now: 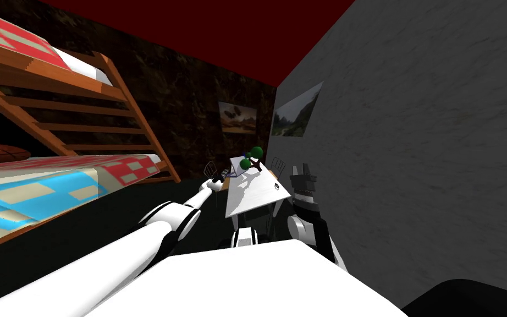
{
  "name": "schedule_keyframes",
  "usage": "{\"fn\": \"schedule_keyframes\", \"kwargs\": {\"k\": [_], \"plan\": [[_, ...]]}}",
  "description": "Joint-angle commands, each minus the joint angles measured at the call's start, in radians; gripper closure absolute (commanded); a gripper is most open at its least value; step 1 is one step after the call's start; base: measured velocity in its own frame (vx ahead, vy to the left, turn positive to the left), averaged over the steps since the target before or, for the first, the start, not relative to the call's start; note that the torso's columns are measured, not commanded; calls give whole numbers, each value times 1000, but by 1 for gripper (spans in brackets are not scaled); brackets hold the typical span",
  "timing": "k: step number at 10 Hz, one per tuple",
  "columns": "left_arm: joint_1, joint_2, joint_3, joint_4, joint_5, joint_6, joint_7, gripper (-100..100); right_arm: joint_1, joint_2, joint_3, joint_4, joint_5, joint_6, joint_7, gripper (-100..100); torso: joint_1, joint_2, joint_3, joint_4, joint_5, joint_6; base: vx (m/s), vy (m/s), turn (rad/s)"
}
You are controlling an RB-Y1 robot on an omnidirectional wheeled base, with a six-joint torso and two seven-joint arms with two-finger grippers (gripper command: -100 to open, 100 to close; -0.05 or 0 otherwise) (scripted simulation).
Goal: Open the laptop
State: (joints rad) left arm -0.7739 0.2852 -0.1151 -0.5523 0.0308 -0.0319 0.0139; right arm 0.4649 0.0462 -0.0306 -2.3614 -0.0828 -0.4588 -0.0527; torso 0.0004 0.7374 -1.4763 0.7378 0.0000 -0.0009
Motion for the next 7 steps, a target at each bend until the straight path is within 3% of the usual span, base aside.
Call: {"fn": "schedule_keyframes", "kwargs": {"k": [1, 4, 7], "plan": [[-12, -32, -31, 4, -1, 1, -1, 100, 0, 0, 0, 0, 0, 0, 0, 0, 0, 0, 0, 0, 0, 1, 15, -3, 110], [-18, -71, -80, -24, 0, 15, 2, 100, 0, 0, 0, 0, 0, 0, 0, 0, 0, 1, 1, 0, 0, 1, 11, 0, 178], [-3, -73, -72, -47, -5, 26, -3, 100, 0, 0, 0, 0, 0, 0, 0, 0, -1, 1, 0, 0, 0, 1, 3, -1, 37]]}}
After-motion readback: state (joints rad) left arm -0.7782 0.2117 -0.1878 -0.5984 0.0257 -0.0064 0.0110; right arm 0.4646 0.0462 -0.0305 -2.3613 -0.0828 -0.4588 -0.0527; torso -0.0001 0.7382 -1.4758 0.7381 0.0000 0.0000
